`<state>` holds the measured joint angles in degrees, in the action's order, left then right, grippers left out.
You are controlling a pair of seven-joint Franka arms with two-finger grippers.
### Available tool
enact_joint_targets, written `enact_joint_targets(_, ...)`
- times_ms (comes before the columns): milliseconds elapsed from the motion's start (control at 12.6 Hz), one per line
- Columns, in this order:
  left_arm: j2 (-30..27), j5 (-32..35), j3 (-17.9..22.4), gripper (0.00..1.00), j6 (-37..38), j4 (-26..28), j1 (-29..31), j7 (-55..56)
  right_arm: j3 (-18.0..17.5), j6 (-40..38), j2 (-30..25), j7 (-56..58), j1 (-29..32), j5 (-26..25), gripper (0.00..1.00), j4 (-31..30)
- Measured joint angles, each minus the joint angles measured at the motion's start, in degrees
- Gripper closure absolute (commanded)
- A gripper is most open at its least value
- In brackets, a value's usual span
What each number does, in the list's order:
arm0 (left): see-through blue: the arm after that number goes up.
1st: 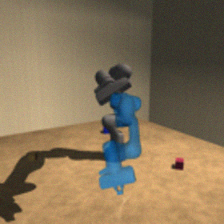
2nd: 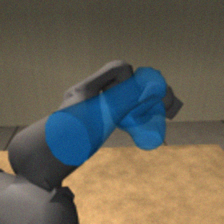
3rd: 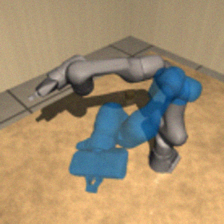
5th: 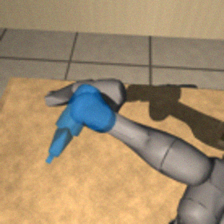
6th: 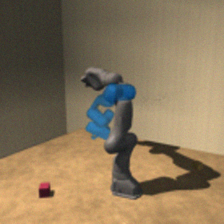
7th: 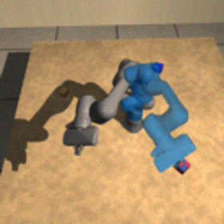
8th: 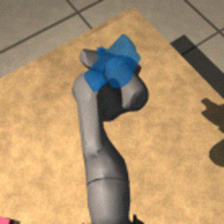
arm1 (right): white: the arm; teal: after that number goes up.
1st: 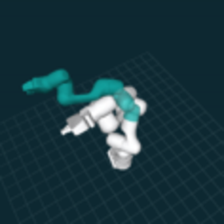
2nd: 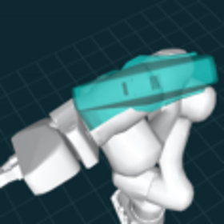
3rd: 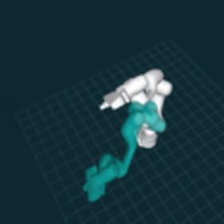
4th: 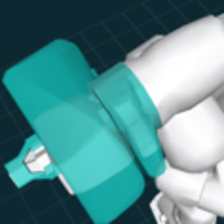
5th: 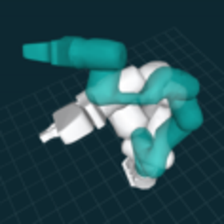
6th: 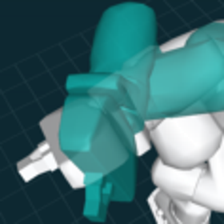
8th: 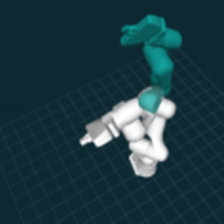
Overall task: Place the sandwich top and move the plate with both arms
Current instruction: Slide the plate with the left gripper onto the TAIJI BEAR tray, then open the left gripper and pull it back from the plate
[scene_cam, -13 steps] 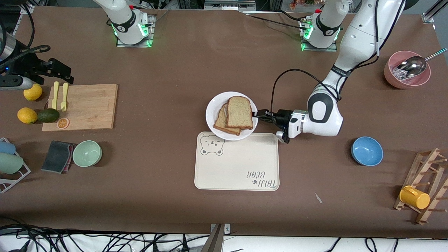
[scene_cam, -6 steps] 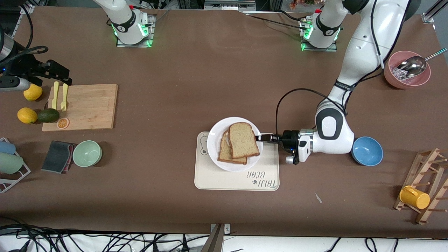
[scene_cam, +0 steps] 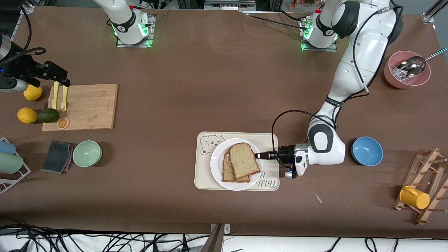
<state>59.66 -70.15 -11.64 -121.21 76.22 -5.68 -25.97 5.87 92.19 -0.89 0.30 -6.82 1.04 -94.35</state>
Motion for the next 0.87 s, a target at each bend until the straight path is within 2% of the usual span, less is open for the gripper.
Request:
enact_joint_targets(238, 1.5, 0.0, 0.0, 1.0, -1.1, -1.0, -1.3, 0.5, 0.0, 0.0, 0.2, 0.0, 0.0, -0.1, 0.0, 0.0)
enact_joint_targets(317, 1.5, 0.0, 0.0, 0.93, -1.2, -1.1, -1.6, 0.7, 0.0, 0.0, 0.3, 0.0, 0.0, -0.1, 0.0, 0.0)
enact_joint_targets(475, 1.5, 0.0, 0.0, 0.0, -1.2, -1.4, -2.1, 0.8, 0.0, 0.0, 0.3, 0.0, 0.0, -0.1, 0.0, 0.0)
enact_joint_targets(872, 1.5, 0.0, 0.0, 0.0, -1.2, -2.3, -2.1, 0.8, 0.0, 0.0, 0.3, 0.0, 0.0, -0.1, 0.0, 0.1)
